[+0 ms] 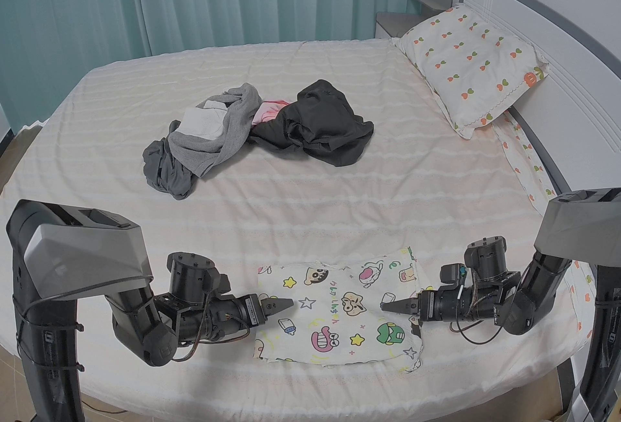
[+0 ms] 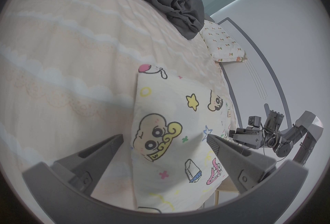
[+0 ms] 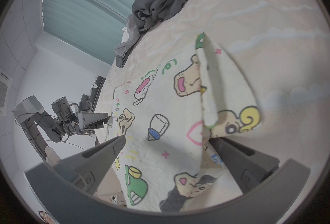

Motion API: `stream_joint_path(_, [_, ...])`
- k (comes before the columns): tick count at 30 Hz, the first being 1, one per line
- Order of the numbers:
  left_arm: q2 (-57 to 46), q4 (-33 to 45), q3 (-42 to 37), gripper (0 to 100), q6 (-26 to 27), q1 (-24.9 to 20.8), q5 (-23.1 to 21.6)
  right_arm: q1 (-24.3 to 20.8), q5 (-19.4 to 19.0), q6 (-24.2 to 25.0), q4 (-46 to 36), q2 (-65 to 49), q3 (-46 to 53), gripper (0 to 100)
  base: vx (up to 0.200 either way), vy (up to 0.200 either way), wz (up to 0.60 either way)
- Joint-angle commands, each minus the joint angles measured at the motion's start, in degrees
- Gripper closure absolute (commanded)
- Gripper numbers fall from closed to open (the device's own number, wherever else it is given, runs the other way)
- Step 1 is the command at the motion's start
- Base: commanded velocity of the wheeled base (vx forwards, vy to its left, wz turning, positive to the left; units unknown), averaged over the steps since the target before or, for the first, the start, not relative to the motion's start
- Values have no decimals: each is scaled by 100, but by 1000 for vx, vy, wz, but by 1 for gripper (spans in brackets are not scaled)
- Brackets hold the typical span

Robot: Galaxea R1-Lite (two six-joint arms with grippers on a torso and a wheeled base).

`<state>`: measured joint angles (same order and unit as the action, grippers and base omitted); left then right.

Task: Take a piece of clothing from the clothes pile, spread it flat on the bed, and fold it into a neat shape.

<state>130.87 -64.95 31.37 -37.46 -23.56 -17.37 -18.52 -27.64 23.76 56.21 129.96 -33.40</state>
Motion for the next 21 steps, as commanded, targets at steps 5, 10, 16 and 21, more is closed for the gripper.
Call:
stream_joint_path(5, [326,-9,274,0,-156,-184,-29,-275,-5,147,-5,214,-281,0,0,0,0])
stream_joint_path(10, [273,-70,291,100,-437,-368,-38,-381,4,234,13,249,-334,100,0,0,0])
stream_joint_path(16, [150,-308,115,100,-552,-447,-38,-389,-14,419,92,196,-272,100,0,0,0])
stream_joint_path(21, [-70,-281,10,100,-560,-447,-12,-381,-23,489,312,64,-149,100,0,0,0])
